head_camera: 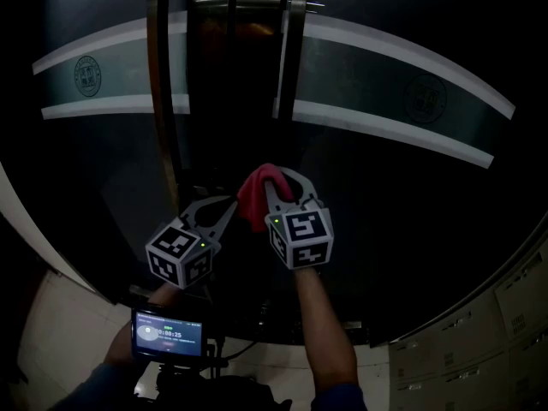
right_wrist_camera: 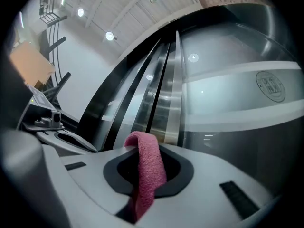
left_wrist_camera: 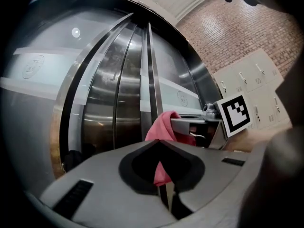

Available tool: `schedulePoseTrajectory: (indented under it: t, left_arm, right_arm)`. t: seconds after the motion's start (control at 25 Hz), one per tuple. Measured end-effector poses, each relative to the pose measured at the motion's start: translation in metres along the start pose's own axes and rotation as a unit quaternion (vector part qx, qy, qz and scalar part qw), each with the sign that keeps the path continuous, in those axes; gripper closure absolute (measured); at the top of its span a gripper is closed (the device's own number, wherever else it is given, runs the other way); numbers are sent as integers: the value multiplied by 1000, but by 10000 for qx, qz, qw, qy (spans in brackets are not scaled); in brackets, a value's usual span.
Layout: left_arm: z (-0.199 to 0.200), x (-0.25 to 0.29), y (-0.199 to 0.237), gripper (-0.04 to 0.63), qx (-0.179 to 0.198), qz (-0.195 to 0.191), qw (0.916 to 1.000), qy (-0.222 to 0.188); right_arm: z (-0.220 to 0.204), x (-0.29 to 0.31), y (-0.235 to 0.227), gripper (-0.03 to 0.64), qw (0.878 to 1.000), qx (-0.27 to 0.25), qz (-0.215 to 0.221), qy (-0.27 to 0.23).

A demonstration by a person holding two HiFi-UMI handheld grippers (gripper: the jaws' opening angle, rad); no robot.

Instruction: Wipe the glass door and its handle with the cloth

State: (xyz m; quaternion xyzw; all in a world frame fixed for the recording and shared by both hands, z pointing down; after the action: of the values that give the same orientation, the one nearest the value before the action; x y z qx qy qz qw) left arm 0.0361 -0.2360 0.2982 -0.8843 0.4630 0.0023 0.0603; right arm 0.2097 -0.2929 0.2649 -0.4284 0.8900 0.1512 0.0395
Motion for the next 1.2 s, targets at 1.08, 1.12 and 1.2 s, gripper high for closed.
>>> schedulePoseTrajectory:
  t: [1.08,1.12,1.2]
  left_arm:
    - [34,-115,153,583,4,1231,9922,-191]
    - [32,-121,161,583,-30,1230,9922,-225]
    - [29,-131,175,583,-96,1198,9924,-280]
  right_arm:
    - [291,178,78,589,9685,-435,1379,-2025]
    - [310,187,79,589,9686,-597,1277,-2047]
    - [343,200,79,589,9691,-885,1009,-2069]
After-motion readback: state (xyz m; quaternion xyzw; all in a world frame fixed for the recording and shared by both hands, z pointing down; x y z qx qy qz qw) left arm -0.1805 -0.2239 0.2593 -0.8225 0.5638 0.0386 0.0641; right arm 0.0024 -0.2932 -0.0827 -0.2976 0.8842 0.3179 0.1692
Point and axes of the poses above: the fingertips, and each gripper's own axes: x forward along the fingers, y to its left, z out of its top, the point moved 10 cm from there along -x, backward along the fingers
